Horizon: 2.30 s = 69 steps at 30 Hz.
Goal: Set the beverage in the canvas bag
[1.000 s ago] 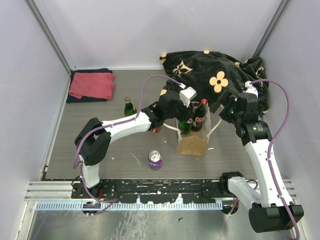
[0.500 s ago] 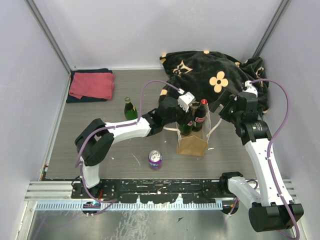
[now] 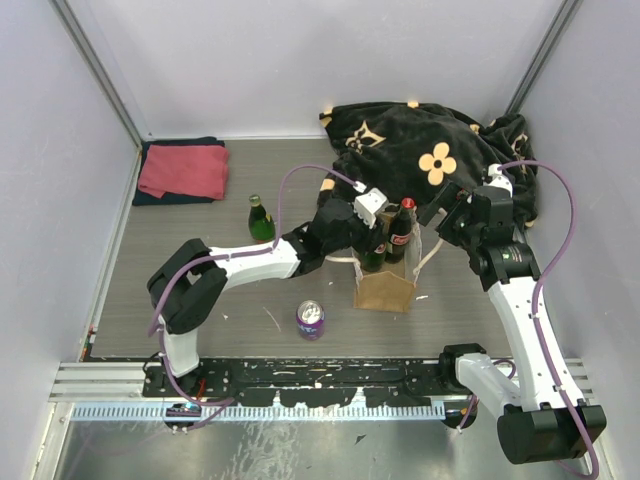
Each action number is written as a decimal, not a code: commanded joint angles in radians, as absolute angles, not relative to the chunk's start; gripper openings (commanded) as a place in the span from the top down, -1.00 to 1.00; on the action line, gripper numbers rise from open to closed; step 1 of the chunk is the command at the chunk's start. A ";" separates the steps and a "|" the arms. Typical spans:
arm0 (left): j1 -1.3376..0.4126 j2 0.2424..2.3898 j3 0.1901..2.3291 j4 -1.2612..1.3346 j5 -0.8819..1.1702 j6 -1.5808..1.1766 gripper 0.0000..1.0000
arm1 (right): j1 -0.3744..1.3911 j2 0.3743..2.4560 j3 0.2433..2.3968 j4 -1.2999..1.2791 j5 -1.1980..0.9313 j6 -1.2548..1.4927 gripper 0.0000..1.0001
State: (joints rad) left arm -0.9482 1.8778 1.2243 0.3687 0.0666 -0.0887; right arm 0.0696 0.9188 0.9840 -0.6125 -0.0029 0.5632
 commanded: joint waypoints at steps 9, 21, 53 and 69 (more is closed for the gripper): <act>-0.954 1.854 1.170 0.353 0.052 -0.112 1.00 | 0.066 0.894 0.974 -0.555 -0.014 0.589 -1.00; -0.960 1.858 1.204 0.312 0.078 -0.068 -0.29 | 0.067 0.900 0.972 -0.549 -0.018 0.591 -1.00; -0.976 1.583 1.345 0.026 0.134 -0.015 -0.77 | 0.067 0.869 1.023 -0.624 0.003 0.589 -1.00; -0.300 1.400 1.237 -0.053 0.169 -0.088 -0.88 | 0.067 0.859 1.012 -0.626 -0.005 0.598 -1.00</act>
State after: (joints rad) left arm -0.3679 1.4422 1.3254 -0.0696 0.1333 -0.0940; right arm 0.0696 0.8768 0.9806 -0.6537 -0.0093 0.5865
